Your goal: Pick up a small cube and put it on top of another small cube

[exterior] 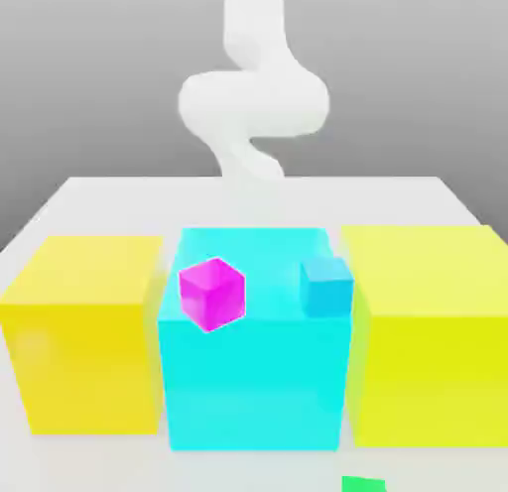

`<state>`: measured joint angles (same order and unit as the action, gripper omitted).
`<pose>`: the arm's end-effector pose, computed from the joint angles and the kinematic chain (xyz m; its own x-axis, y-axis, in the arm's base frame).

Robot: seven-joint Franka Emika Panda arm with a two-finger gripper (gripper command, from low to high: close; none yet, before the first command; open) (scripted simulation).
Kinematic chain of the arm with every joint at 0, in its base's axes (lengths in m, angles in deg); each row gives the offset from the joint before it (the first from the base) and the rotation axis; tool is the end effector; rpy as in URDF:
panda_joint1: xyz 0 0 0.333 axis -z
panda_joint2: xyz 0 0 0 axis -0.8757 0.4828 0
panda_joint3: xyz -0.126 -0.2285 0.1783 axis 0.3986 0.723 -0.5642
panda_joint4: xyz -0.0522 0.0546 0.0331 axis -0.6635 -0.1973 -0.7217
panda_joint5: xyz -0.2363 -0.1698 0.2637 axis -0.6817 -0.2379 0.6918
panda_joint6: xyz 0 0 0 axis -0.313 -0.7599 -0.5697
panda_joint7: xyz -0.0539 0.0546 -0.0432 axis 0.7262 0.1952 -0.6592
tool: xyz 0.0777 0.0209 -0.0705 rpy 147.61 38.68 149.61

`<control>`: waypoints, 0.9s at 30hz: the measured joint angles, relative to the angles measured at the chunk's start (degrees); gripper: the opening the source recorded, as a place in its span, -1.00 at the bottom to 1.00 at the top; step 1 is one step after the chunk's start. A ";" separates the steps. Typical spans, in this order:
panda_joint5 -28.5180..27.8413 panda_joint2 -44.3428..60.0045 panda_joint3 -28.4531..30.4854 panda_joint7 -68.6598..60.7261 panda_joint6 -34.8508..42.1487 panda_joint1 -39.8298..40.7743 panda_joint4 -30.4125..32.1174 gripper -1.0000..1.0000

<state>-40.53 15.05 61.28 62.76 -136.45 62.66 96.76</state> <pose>0.3774 -0.0135 0.6929 0.4743 -0.7456 0.4681 -0.5602 -0.6658 -0.4929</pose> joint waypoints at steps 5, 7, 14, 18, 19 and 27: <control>-1.24 10.73 0.88 2.74 -1.28 3.17 -3.19 0.00; -1.62 14.89 1.42 3.73 -1.78 4.26 -4.43 0.00; -1.95 29.41 4.13 6.46 -3.57 7.47 -8.74 0.00; -1.07 37.74 5.90 7.30 -4.60 9.70 -11.20 0.00; -0.72 39.83 6.24 7.43 -4.86 10.46 -11.81 0.00; 3.35 56.60 8.16 7.62 -6.90 15.07 -16.74 0.00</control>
<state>-37.18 71.65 69.45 70.39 -143.35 77.73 80.02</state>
